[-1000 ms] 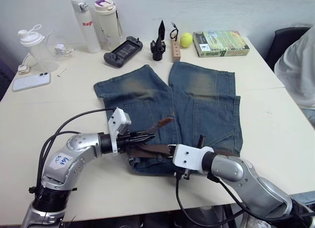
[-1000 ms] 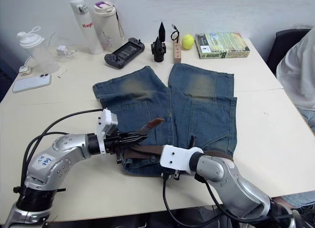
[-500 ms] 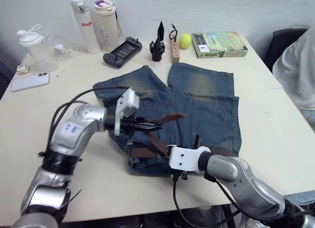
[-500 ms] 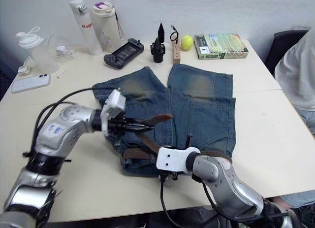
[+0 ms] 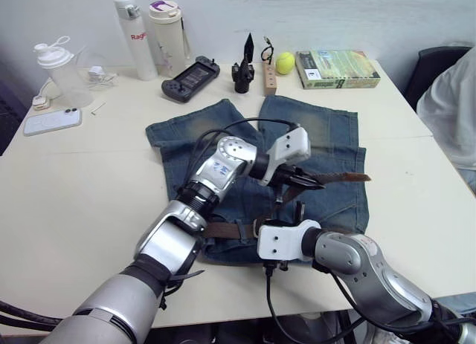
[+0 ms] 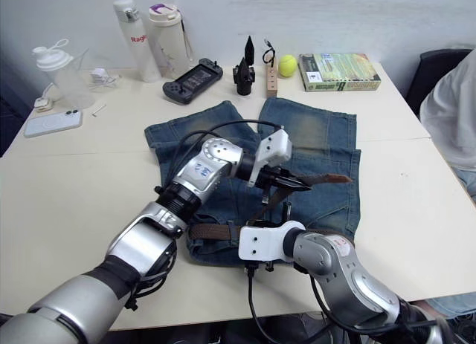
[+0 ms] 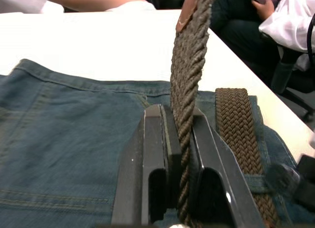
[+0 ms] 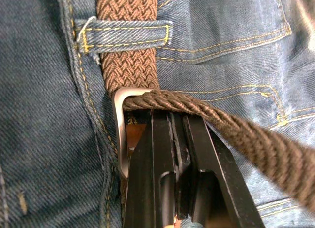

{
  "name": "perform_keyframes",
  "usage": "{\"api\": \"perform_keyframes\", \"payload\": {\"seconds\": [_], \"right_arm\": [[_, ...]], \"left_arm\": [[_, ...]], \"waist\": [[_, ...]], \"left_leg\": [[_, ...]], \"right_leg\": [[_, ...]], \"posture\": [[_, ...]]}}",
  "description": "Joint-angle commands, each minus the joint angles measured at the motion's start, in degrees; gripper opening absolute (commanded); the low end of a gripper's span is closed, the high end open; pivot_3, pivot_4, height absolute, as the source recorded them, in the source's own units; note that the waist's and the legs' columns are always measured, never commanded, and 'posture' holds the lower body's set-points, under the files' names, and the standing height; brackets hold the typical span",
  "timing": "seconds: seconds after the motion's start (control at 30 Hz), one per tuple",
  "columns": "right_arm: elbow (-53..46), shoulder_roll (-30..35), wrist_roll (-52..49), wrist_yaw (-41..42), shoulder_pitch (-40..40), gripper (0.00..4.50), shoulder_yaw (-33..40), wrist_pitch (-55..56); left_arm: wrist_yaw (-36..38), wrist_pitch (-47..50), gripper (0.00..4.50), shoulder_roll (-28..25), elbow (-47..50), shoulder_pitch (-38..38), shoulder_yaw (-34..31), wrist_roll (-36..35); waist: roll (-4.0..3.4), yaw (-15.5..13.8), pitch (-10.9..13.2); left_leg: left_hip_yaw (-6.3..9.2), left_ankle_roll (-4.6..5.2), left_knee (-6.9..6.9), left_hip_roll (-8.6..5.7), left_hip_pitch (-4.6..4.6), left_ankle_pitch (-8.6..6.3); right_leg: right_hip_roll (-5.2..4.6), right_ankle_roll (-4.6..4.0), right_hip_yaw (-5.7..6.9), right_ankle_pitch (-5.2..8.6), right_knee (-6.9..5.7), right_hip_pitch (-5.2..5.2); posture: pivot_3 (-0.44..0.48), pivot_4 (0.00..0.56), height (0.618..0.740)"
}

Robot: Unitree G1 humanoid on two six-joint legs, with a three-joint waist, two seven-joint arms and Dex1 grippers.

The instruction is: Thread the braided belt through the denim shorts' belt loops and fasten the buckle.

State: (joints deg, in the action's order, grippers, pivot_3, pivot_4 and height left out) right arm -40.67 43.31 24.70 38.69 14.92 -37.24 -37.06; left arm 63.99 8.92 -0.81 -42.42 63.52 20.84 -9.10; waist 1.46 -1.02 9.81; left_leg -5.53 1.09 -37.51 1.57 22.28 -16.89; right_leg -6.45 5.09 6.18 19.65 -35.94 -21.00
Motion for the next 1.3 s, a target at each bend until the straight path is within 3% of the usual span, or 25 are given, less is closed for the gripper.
{"api": "perform_keyframes", "payload": {"seconds": [0.03, 0.67, 0.9, 1.1, 1.3], "right_arm": [[4.4, 3.6, 3.1, 4.4, -5.6, 0.06, -5.6, 3.3], [7.2, 0.6, 11.0, 9.9, -10.5, 0.06, -4.7, 12.2], [8.0, -0.1, 11.8, 11.4, -10.7, 0.06, -4.0, 14.5], [8.3, -1.1, 12.3, 12.3, -11.7, 0.06, -2.8, 15.1], [8.4, -2.1, 11.4, 12.4, -12.9, 0.06, -1.3, 13.7]], "left_arm": [[0.3, -3.4, 0.00, 4.4, -1.2, 3.9, -0.5, 1.0], [-5.0, -13.1, 0.00, 19.3, -22.8, 19.0, -6.7, 6.3], [-6.1, -14.7, 0.00, 23.1, -25.7, 23.6, -9.4, 7.0], [-5.8, -15.9, 0.00, 23.0, -26.4, 23.9, -11.0, 7.8], [-1.5, -16.6, 0.00, 17.2, -24.8, 21.6, -12.8, 6.5]], "waist": [[-0.01, -0.6, 0.0], [-0.17, -2.3, -0.1], [-0.16, -2.6, -0.1], [-0.17, -2.7, -0.1], [-0.18, -2.6, -0.1]], "left_leg": [[0.03, 0.04, -0.08, -0.02, 0.02, -0.02], [0.22, 0.86, -0.63, -0.27, 0.08, -0.64], [0.25, 1.30, -0.63, -0.71, 0.13, -0.64], [0.23, 1.46, -0.64, -0.84, 0.16, -0.65], [0.23, 1.42, -0.64, -0.84, 0.18, -0.64]], "right_leg": [[-0.01, 0.02, -0.01, -0.01, 0.00, 0.03], [-0.28, 0.51, 0.03, -0.29, 0.40, 0.53], [-1.06, 0.80, 0.26, -0.44, 0.47, 0.58], [-1.19, 1.21, 0.51, -0.71, 0.95, 0.80], [-1.20, 1.29, 0.51, -0.79, 1.11, 0.85]], "posture": [[0.000, 0.150, 0.740], [0.000, 0.150, 0.740], [0.000, 0.150, 0.740], [0.000, 0.150, 0.740], [0.000, 0.150, 0.740]]}}
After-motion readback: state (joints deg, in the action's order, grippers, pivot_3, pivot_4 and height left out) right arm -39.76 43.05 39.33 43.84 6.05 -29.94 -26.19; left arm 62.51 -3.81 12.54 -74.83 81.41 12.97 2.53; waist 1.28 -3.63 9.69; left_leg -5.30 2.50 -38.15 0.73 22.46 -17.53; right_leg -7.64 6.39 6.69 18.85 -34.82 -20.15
